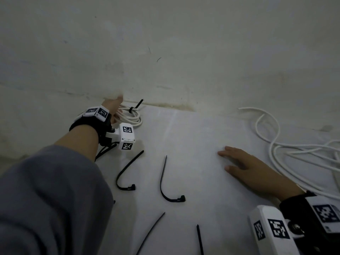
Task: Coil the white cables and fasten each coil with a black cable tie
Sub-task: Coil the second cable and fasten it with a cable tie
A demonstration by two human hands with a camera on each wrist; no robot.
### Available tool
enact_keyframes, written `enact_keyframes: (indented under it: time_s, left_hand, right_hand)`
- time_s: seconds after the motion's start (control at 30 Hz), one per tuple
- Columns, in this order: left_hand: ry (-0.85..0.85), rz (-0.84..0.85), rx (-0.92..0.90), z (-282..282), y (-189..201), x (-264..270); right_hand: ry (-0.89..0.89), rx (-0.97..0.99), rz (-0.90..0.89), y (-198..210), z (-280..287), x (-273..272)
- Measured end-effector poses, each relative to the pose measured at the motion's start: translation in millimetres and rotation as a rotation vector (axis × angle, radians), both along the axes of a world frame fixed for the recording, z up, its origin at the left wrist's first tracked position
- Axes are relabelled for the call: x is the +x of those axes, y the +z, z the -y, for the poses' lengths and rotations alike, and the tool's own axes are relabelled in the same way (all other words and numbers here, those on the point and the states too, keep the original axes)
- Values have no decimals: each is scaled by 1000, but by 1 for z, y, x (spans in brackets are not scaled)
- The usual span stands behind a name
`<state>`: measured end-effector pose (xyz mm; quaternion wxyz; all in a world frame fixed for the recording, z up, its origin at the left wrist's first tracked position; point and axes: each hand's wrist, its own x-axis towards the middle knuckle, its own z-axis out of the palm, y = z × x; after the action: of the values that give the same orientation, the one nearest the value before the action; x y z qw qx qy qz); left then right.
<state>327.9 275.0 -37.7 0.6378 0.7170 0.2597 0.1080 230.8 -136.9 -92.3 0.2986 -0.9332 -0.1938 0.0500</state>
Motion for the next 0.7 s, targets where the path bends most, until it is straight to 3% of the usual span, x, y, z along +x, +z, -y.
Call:
enact_keyframes:
  time_s: [0.17, 0.27, 0.33, 0.57, 0.7]
  left_hand:
    - [-200, -123, 311, -7, -7, -1]
    - [-251, -334, 776, -15, -16, 1]
    - [-325, -444, 939, -18, -16, -2]
    - [-320, -501, 1160, -4, -18, 10]
    - [-336, -479, 1193, 7, -16, 9]
  right_hand:
    - [1, 27, 5, -1, -2, 1]
    - [1, 16, 5, -1, -2, 2]
    - [-3, 16, 5, -2, -1, 2]
    - [10, -51, 14, -1, -4, 3]
    - [17, -98, 8, 0, -8, 2]
